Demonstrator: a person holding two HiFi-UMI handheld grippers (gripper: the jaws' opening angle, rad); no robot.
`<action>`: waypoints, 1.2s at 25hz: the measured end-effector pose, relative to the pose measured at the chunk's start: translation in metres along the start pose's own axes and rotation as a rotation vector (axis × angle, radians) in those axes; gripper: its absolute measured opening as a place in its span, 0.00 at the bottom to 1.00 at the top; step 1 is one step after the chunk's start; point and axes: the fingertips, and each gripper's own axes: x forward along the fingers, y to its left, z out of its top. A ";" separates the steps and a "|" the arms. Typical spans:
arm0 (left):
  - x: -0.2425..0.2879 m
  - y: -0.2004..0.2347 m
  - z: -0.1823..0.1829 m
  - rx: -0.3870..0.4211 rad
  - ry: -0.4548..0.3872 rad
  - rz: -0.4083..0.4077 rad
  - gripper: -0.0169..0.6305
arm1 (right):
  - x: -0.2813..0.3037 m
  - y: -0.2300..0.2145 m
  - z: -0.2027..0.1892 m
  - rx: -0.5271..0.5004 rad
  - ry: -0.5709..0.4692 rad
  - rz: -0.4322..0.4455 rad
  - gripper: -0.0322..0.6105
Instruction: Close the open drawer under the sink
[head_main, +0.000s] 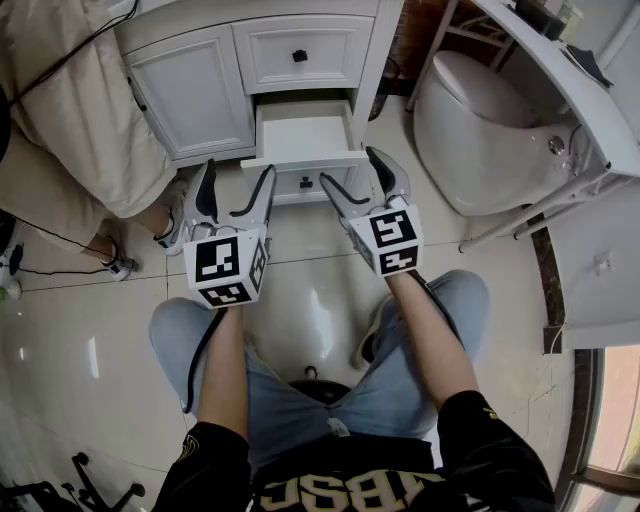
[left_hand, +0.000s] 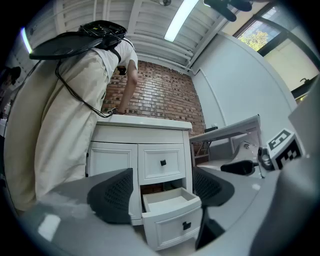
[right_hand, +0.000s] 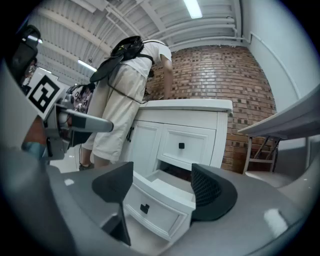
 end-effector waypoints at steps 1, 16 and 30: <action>0.002 0.001 0.000 0.003 0.001 0.000 0.62 | 0.004 0.002 -0.005 -0.016 0.014 0.009 0.61; 0.024 0.018 -0.013 0.006 0.031 0.010 0.62 | 0.061 0.032 -0.081 -0.073 0.291 0.170 0.47; 0.046 0.029 -0.036 -0.001 0.081 0.006 0.62 | 0.110 0.055 -0.178 -0.055 0.614 0.250 0.34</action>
